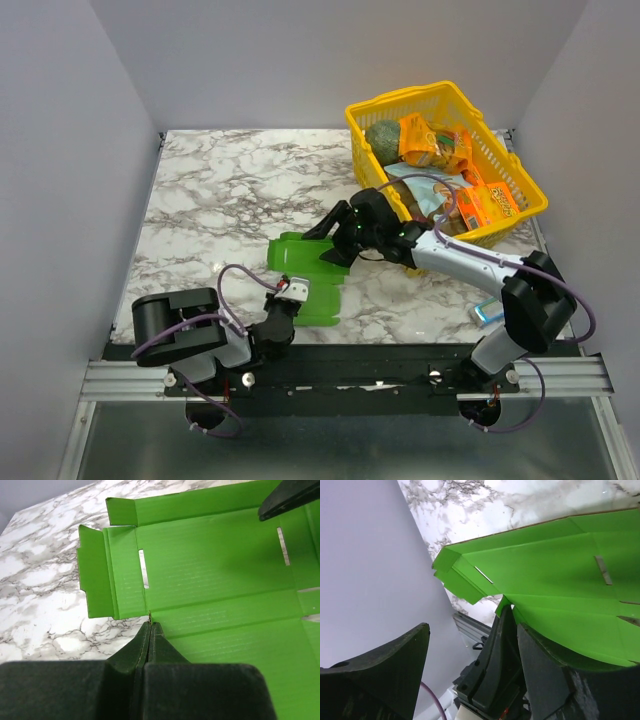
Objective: Fold the paper box
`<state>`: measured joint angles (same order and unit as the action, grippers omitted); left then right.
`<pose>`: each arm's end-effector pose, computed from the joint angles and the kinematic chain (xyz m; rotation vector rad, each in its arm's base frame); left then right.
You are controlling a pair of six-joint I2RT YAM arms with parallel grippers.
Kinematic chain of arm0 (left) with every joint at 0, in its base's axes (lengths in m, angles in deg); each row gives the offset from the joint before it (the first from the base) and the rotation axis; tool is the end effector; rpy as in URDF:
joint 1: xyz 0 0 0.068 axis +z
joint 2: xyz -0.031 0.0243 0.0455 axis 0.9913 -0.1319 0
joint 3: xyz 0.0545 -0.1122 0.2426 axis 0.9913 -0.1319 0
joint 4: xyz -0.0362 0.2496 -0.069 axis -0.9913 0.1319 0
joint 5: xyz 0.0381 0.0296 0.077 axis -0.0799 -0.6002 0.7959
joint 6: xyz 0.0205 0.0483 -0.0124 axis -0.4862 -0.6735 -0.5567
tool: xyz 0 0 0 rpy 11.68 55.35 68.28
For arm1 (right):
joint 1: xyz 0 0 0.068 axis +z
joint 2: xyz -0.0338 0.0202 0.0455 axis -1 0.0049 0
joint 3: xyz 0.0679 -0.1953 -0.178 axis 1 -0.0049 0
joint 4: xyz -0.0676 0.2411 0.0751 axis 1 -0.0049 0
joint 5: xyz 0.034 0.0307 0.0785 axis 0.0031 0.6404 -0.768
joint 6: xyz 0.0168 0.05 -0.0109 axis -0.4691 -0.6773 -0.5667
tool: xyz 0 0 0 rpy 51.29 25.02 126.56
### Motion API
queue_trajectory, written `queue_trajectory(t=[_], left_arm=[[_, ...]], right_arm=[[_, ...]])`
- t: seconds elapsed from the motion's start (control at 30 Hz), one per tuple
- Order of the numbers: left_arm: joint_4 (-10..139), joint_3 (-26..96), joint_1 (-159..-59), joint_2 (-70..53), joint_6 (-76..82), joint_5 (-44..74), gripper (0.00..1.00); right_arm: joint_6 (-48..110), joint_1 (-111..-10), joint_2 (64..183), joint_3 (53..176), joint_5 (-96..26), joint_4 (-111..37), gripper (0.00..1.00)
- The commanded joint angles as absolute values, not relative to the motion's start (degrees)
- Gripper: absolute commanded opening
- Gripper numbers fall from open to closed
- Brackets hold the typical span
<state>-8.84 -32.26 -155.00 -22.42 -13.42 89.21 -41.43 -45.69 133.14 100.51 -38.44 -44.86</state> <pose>0.0873 -0.1693 0.1264 0.2675 1.6099 0.0844 0.2492 0.2501 0.2444 0.6715 2.5035 1.2346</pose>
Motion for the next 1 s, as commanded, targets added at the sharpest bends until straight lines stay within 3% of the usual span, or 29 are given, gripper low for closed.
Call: queue_trajectory(t=[0.0, 0.63, 0.97], left_arm=[[-29.6, -32.7, -156.4, -19.9, -17.9, 92.0, 0.0], [-29.5, -35.4, -160.2, -4.8, -28.3, 96.0, 0.0], [-29.4, -38.4, -160.3, 6.7, -36.2, 91.0, 0.0]], right_arm=[[-49.9, -46.0, 131.2, 98.1, -32.9, -45.5, 0.79], [-61.8, -46.2, 132.0, 100.5, -24.2, -53.2, 0.77], [-63.3, -46.1, 136.1, 107.4, -25.4, -55.9, 0.76]])
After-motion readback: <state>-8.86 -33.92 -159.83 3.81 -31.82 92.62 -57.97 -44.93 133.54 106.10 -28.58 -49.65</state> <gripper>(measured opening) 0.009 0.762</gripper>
